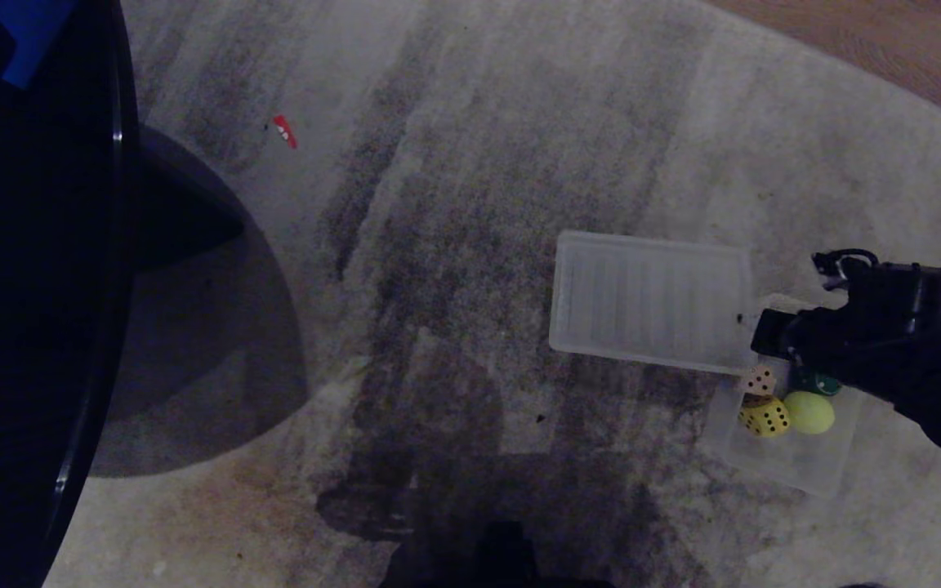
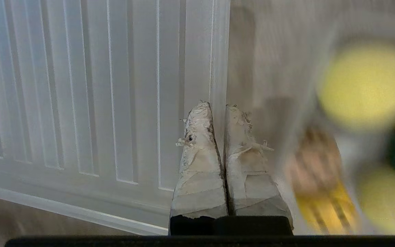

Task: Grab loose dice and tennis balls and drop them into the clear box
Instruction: Close the lid

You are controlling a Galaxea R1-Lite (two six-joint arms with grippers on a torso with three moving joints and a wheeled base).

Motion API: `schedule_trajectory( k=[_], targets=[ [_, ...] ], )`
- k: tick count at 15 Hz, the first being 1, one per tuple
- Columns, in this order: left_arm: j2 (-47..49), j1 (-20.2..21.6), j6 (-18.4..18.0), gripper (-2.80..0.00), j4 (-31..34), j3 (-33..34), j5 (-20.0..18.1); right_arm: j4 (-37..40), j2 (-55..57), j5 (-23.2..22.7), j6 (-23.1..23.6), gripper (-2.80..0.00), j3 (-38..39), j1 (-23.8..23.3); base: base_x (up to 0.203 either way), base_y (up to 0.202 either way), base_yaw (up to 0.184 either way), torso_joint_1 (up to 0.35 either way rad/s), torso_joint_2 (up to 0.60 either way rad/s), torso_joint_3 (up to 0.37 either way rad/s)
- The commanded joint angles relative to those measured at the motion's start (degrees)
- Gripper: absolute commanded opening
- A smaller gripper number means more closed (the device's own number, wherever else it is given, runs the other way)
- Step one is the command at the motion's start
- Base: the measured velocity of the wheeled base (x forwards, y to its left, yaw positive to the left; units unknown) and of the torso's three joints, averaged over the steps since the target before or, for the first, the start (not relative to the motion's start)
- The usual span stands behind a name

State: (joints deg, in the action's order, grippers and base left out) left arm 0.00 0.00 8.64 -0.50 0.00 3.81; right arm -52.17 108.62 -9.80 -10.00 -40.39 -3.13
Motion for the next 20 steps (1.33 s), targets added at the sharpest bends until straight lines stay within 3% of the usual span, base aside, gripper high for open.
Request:
schedule_trajectory(
  k=[1, 6, 20],
  targets=[
    [0.1, 0.0, 0.1, -2.8, 0.0, 0.0, 0.1, -0.3, -4.0, 0.0, 1.0, -2.8, 4.7, -0.4, 0.0, 0.0, 0.0, 0.0, 0.0, 0.0],
    [0.1, 0.0, 0.1, -2.8, 0.0, 0.0, 0.1, -0.1, -5.4, -0.1, 9.0, -2.8, 11.1, -3.2, 0.0, 0.0, 0.0, 0.0, 0.0, 0.0],
    [0.1, 0.0, 0.1, -2.8, 0.0, 0.0, 0.1, -0.2, -6.3, 0.5, 9.2, -2.8, 13.9, -6.3, 0.0, 0.0, 0.0, 0.0, 0.0, 0.0]
  ],
)
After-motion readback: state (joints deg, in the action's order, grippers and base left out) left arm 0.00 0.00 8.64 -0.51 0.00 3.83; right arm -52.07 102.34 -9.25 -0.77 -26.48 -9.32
